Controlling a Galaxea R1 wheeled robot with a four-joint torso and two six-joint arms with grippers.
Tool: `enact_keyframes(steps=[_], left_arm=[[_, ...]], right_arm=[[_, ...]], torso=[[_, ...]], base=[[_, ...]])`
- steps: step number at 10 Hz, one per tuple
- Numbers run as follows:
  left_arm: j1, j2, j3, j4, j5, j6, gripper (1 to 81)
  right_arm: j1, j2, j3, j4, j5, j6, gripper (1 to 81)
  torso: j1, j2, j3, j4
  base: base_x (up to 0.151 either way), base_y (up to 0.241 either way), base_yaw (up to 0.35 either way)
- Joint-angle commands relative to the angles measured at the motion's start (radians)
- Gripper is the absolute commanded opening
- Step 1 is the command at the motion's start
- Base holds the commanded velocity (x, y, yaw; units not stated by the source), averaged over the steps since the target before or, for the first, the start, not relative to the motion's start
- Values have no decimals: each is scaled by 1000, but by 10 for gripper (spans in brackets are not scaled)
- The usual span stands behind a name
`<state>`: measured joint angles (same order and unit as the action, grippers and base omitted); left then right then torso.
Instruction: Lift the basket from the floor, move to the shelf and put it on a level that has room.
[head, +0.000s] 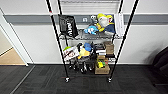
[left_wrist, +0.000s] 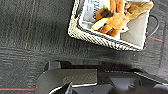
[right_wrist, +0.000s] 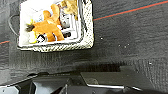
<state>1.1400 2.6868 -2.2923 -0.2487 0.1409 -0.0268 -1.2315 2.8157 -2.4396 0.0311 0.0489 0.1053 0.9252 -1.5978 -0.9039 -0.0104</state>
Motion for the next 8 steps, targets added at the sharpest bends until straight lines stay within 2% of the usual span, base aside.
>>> enact_keyframes(steps=[1, 2, 4, 6, 8], left_arm=[[-121, -11, -15, -24, 91, 1, 811], [-144, -4, -28, -24, 120, 1, 811], [-173, 10, -52, -35, 128, 1, 811], [-200, 16, -56, -43, 152, 1, 811], [-226, 15, -61, -52, 160, 1, 811]], right_arm=[[118, -2, 1, 32, -92, 1, 811], [137, 4, 1, 38, -107, 1, 811], [174, 9, 1, 52, -129, 1, 811], [227, 15, 2, 55, -181, 1, 811], [255, 17, -1, 55, -193, 1, 811]], torso=[[64, -99, 0, 0], [83, -130, 0, 0], [127, -200, -1, 0], [171, -269, -1, 0], [215, -338, -1, 0]], base=[[0, 0, 0], [0, 0, 0], [0, 0, 0], [0, 0, 0], [0, 0, 0]])
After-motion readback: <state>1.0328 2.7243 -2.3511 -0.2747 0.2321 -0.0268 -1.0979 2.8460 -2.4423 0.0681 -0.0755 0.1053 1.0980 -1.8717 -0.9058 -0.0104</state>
